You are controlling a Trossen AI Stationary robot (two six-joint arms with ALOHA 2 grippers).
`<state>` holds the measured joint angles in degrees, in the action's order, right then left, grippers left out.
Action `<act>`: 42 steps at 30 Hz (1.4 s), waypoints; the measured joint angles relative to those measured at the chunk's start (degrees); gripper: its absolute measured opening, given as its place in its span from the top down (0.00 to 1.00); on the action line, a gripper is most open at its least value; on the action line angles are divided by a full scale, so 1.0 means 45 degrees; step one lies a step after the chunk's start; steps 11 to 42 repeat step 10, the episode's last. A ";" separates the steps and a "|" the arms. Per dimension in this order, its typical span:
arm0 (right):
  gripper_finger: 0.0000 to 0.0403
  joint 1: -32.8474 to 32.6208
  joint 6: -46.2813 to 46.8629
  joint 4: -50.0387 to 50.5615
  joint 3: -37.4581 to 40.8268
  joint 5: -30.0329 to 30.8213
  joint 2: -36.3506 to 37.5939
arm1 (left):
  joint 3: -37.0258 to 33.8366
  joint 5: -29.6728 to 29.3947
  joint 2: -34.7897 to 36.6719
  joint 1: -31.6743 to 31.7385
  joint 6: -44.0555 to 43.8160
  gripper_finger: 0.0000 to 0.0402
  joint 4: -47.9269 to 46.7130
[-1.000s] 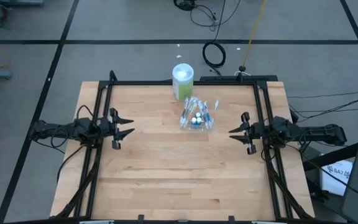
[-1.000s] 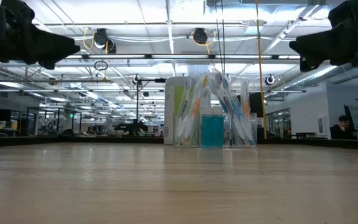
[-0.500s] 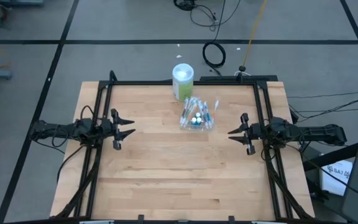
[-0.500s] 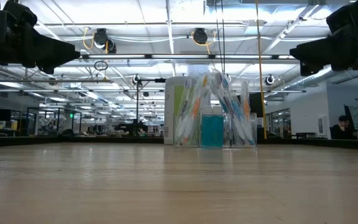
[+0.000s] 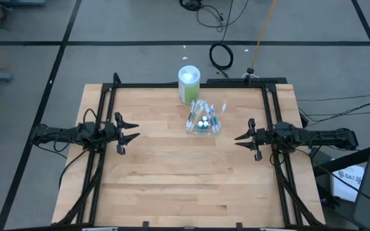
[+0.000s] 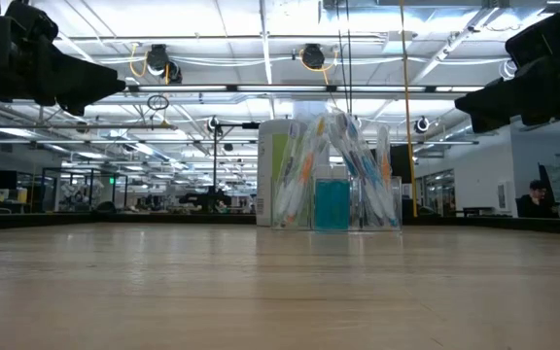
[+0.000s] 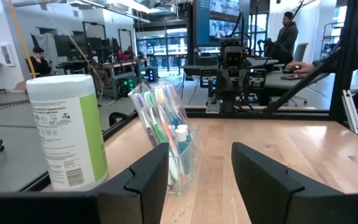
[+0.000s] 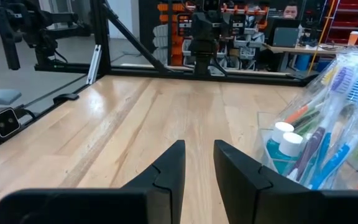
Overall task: Pick & Place toothbrushing station
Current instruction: Return to Home Position
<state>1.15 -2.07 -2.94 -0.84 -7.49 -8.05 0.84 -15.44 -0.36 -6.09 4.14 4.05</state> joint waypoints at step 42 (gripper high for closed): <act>0.81 0.0000 -0.0019 -0.0303 0.0000 -0.0031 0.0000 | 0.0005 0.0000 0.0000 0.0000 0.0005 0.55 0.0005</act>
